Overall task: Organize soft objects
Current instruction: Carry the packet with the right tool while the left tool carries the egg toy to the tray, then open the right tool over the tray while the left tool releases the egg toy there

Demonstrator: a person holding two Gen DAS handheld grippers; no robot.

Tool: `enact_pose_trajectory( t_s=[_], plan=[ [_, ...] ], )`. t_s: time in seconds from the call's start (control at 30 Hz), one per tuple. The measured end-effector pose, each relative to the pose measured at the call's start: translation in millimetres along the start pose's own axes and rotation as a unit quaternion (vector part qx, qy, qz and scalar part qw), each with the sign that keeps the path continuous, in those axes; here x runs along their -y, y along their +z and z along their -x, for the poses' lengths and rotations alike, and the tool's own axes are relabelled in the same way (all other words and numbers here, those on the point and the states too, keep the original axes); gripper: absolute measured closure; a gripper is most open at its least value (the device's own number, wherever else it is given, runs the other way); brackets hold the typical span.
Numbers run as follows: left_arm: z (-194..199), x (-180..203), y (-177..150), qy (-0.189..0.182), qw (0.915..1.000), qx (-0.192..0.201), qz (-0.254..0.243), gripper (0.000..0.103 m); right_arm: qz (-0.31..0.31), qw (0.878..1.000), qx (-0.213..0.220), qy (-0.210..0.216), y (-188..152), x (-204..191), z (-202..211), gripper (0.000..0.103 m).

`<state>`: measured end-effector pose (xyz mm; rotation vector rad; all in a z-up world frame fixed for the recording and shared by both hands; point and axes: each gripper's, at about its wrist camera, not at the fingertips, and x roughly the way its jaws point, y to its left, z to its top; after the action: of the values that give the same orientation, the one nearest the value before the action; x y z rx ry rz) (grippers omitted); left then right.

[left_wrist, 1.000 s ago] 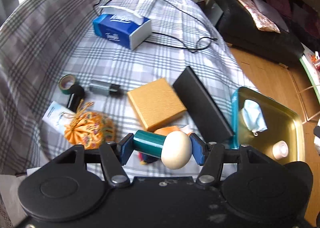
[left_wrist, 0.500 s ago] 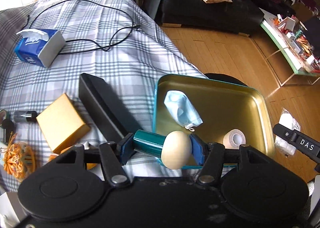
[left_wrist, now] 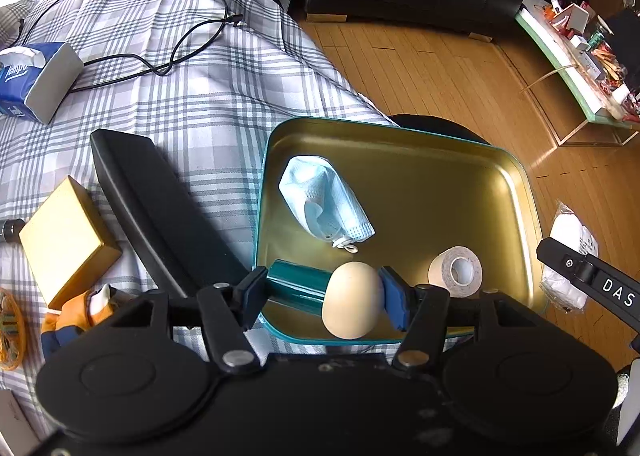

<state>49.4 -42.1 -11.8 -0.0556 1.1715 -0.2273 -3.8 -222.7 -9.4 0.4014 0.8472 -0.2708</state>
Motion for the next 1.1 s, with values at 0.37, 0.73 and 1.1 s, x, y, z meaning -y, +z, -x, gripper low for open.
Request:
enact_pose_trajectory(
  t_s=[0.37,0.73,1.1],
  plan=[
    [3.4,8.6,-2.4,0.005,0.9996,0.013,-0.025,0.019,-0.001,1.000,-0.002,-0.006,2.9,-0.8,-2.3,0.054],
    [1.8,3.6,-11.2,0.008,0.9998,0.000,-0.017,0.018,0.004,0.999,0.005,-0.033,2.7,-0.5,-2.5,0.051],
    [1.9,4.2,-12.8,0.007,0.9998,-0.001,-0.017,0.017,0.029,0.998,0.029,-0.047,1.2,-5.8,0.0,0.039]
  ],
)
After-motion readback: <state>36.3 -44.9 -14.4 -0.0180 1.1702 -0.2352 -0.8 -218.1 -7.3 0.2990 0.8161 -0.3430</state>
